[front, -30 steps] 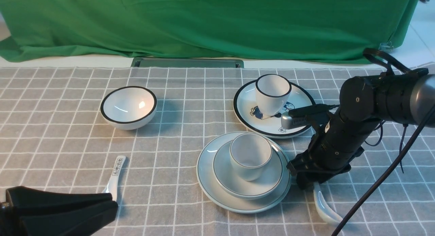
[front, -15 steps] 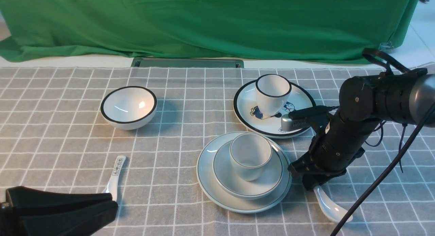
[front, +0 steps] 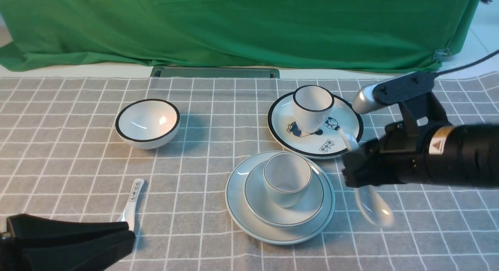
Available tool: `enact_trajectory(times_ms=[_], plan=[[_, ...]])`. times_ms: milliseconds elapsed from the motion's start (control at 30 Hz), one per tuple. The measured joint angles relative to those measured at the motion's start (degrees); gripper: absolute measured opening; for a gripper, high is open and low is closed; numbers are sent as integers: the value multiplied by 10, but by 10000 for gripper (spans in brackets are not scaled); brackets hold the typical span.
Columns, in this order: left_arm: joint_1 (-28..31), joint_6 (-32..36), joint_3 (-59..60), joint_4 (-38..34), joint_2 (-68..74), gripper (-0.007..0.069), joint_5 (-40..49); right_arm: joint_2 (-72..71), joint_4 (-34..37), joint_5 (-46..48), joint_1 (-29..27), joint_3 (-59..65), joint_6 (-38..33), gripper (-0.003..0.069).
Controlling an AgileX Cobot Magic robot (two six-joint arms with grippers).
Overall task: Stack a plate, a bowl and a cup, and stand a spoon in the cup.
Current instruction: Use the right arm to put the blue soup spoon into the blue teacup in the middle
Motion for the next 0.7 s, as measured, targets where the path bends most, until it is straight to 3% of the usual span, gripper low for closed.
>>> enact_trajectory(times_ms=[67, 233, 467, 700], plan=[[0, 0, 0, 0, 0, 10, 0, 2, 3, -188, 47, 37, 1, 167], [0, 0, 0, 0, 0, 10, 0, 64, 2, -405, 101, 47, 4, 167], [0, 0, 0, 0, 0, 10, 0, 145, -3, -493, 103, 47, 33, 167], [0, 0, 0, 0, 0, 10, 0, 198, -8, -512, 103, 47, 59, 167]])
